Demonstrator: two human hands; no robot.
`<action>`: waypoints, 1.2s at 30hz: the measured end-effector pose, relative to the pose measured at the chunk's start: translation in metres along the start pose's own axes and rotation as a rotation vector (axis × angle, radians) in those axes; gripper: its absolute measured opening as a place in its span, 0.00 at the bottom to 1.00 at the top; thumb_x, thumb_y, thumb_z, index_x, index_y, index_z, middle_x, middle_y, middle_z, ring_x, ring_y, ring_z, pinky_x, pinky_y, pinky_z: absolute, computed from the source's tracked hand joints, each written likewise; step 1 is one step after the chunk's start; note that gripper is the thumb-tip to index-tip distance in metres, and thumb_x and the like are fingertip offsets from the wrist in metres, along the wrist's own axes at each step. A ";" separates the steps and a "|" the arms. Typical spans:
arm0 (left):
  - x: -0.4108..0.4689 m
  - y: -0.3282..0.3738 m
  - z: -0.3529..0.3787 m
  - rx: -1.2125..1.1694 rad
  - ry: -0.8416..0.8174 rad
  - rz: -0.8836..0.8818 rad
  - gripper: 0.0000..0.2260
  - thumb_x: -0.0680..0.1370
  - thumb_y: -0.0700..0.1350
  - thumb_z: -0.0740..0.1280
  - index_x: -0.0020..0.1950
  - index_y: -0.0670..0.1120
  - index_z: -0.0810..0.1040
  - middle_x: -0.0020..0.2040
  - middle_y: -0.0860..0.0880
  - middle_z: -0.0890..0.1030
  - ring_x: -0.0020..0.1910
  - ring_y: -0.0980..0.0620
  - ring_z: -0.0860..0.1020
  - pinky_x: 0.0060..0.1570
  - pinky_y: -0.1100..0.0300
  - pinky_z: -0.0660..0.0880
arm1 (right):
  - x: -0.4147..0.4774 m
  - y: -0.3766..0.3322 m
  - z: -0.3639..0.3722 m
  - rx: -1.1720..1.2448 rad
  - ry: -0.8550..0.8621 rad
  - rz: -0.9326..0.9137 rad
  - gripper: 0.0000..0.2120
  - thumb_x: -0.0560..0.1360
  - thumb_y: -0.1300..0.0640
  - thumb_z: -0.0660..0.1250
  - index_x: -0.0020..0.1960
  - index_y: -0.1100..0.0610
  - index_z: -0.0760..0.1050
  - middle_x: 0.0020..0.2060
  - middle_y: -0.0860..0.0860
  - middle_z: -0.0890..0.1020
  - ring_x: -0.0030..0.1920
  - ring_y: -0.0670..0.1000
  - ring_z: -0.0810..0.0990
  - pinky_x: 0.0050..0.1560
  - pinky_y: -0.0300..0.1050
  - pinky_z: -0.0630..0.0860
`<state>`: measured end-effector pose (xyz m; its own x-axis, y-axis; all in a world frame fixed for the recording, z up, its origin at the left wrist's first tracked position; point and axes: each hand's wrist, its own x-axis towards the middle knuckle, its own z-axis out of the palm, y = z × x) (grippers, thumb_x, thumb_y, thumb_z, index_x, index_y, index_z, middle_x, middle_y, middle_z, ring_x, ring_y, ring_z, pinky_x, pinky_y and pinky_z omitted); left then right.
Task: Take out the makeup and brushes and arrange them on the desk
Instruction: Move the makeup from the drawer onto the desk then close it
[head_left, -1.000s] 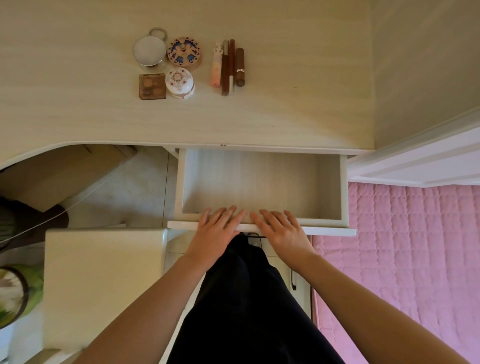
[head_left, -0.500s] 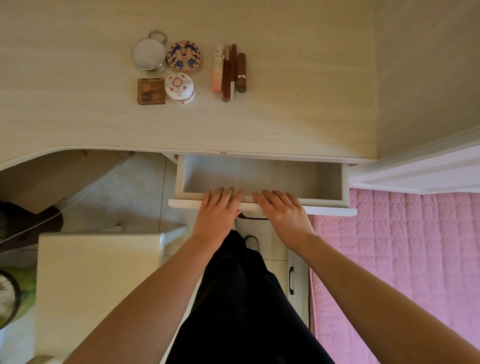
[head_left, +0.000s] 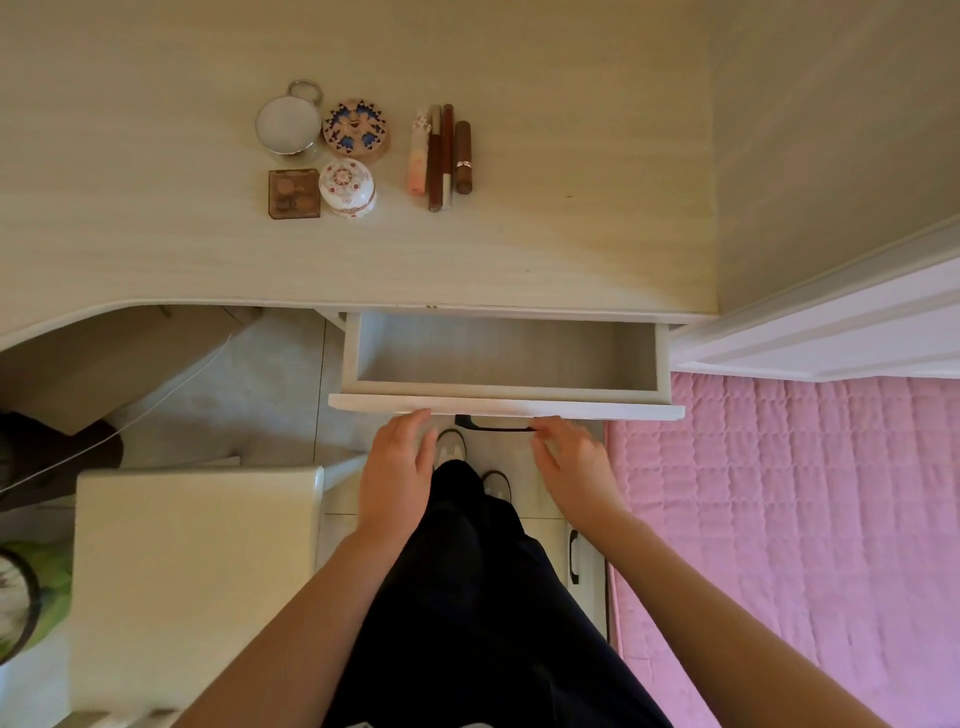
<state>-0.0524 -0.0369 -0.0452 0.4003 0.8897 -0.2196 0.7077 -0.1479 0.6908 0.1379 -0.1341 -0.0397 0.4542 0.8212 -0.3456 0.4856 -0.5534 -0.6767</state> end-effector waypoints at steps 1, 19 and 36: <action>0.001 0.003 -0.001 -0.109 0.037 -0.158 0.14 0.82 0.50 0.58 0.63 0.46 0.76 0.59 0.51 0.79 0.58 0.54 0.76 0.58 0.62 0.70 | 0.001 0.005 -0.002 0.084 0.012 0.170 0.06 0.78 0.56 0.62 0.52 0.53 0.78 0.39 0.44 0.78 0.40 0.40 0.76 0.39 0.25 0.70; 0.082 0.010 -0.020 -1.410 0.137 -1.224 0.12 0.79 0.35 0.64 0.62 0.38 0.69 0.59 0.37 0.75 0.57 0.37 0.76 0.52 0.37 0.74 | 0.066 0.023 -0.041 1.605 0.188 1.156 0.17 0.78 0.64 0.63 0.64 0.59 0.64 0.60 0.66 0.70 0.57 0.72 0.73 0.48 0.72 0.74; 0.111 -0.008 -0.021 -1.470 0.063 -1.039 0.08 0.79 0.38 0.66 0.56 0.38 0.74 0.51 0.38 0.84 0.52 0.40 0.82 0.56 0.42 0.76 | 0.098 0.014 -0.062 1.540 0.117 1.053 0.07 0.77 0.63 0.65 0.52 0.63 0.71 0.60 0.67 0.76 0.62 0.66 0.75 0.61 0.62 0.72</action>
<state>-0.0258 0.0725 -0.0610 0.1308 0.3782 -0.9164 -0.4270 0.8557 0.2923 0.2352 -0.0694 -0.0429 0.1552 0.2203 -0.9630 -0.9768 -0.1112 -0.1828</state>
